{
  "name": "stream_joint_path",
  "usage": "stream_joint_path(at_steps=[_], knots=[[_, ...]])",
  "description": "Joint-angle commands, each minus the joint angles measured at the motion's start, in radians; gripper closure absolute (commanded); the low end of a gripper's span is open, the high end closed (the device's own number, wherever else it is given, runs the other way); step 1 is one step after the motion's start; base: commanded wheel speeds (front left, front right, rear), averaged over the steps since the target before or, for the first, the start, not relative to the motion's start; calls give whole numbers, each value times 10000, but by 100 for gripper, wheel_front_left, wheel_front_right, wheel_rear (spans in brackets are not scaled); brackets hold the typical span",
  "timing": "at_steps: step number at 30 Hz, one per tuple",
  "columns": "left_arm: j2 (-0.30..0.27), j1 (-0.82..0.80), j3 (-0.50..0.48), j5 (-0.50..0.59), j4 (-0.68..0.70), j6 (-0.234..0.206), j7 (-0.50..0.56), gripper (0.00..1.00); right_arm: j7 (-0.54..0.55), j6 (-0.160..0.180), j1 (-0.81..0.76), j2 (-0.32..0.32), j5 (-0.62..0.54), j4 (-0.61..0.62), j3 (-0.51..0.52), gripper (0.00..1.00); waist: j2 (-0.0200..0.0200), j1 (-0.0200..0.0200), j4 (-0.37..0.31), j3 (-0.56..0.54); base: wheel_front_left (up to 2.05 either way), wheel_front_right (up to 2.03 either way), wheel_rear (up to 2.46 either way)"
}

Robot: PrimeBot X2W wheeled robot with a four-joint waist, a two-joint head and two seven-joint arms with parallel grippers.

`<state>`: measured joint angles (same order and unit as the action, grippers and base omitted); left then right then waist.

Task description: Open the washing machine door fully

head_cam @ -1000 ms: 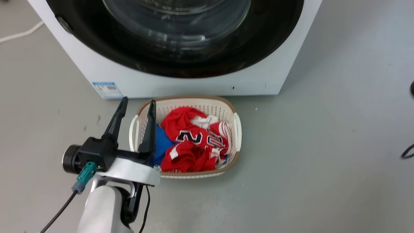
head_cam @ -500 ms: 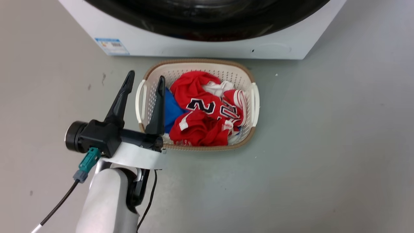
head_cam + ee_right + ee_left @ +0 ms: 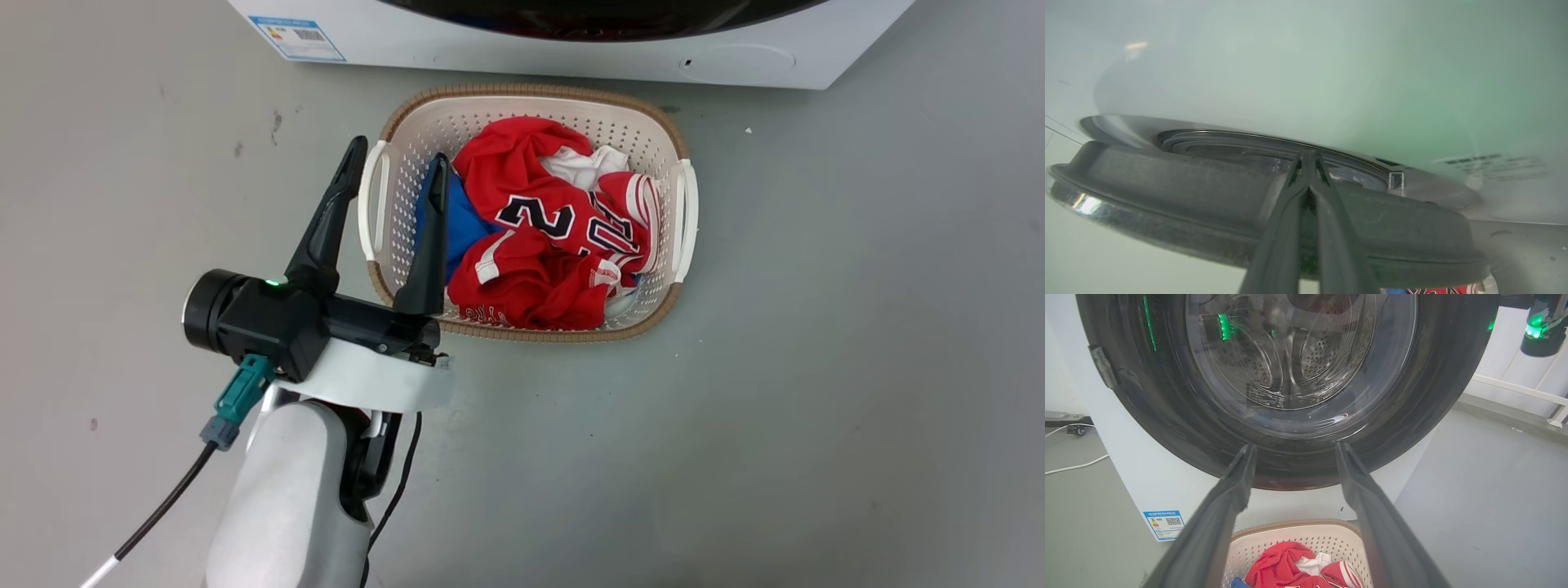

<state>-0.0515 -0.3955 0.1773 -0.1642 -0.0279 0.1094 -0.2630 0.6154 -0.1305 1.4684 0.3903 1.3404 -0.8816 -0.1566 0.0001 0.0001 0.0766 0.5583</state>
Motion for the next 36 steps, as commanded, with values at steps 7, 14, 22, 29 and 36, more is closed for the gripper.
stream_joint_path(at_steps=[7,14,22,29,36], knots=[[15,-188,131,-61,41,-147,-26,0,676,-4,408,-204,-238,-416,-156,100,-1,-1,58,240,0,0,0],[16,-198,130,-63,-39,-183,-26,0,1602,-4,-173,-157,-169,-22,-271,100,-1,-1,9,30,0,0,0],[17,286,-65,-101,-189,-78,-26,0,2666,-4,-1661,-360,113,968,-393,100,-1,-1,-296,-939,0,0,0],[15,706,-201,-75,-453,0,-26,0,3194,-4,-2955,-789,133,1515,-615,100,-1,-1,-521,-1808,0,0,0],[14,1240,-234,-144,-720,45,-26,0,3597,-4,-4233,-1275,196,2076,-840,100,-1,-1,-532,-2837,0,0,0]])
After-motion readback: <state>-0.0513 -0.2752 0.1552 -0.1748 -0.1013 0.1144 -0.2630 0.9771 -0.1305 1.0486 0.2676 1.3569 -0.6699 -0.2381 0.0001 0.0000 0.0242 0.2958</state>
